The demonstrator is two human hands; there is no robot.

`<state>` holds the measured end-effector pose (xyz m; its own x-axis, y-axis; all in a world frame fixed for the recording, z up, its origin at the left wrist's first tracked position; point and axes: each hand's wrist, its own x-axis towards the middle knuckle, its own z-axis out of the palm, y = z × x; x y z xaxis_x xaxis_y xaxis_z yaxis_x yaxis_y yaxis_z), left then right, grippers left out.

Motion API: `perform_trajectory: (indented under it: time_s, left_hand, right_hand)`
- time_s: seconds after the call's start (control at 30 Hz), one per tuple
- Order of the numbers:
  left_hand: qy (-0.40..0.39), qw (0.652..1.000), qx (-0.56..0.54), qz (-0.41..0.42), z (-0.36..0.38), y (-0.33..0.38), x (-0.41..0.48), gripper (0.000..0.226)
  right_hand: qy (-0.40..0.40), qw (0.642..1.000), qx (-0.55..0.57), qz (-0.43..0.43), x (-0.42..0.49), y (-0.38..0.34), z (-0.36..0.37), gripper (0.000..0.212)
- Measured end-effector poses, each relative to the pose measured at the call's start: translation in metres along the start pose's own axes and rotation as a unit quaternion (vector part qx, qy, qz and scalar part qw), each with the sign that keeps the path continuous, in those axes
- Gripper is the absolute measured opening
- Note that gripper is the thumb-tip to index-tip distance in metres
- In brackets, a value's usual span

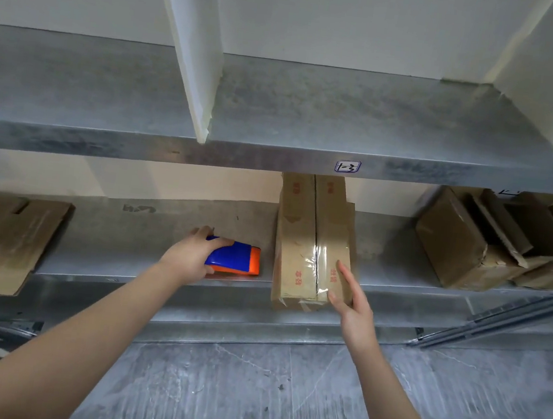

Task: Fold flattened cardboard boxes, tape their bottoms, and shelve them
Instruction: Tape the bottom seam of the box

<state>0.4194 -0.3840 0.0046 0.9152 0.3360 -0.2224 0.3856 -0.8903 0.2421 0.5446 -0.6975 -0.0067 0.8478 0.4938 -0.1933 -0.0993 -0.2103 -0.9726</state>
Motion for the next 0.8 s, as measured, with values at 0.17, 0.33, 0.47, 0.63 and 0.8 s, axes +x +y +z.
perform_trajectory:
  time_s: [0.17,0.33,0.47,0.63,0.8]
  left_hand:
    - [-0.038,0.999,-0.012,-0.016,0.001,-0.008,0.017,0.067]
    - [-0.055,0.997,0.058,-0.009,-0.004,-0.007,0.017,0.072]
    - [-0.026,0.997,0.077,0.019,-0.002,-0.004,0.007,0.069]
    - [0.045,0.996,0.027,0.074,-0.003,0.021,-0.015,0.063]
    - [0.078,0.98,-0.111,0.146,0.007,0.084,-0.036,0.061]
  right_hand:
    - [0.003,1.0,-0.005,0.004,0.0,0.0,0.001,0.059]
    - [-0.008,1.0,-0.017,-0.001,0.003,-0.002,0.003,0.058]
    - [-0.002,0.998,-0.063,-0.017,0.005,-0.01,0.01,0.058]
    - [0.004,0.983,-0.174,-0.065,0.007,-0.008,0.009,0.055]
    - [0.018,0.962,-0.252,-0.102,0.004,-0.007,0.007,0.053]
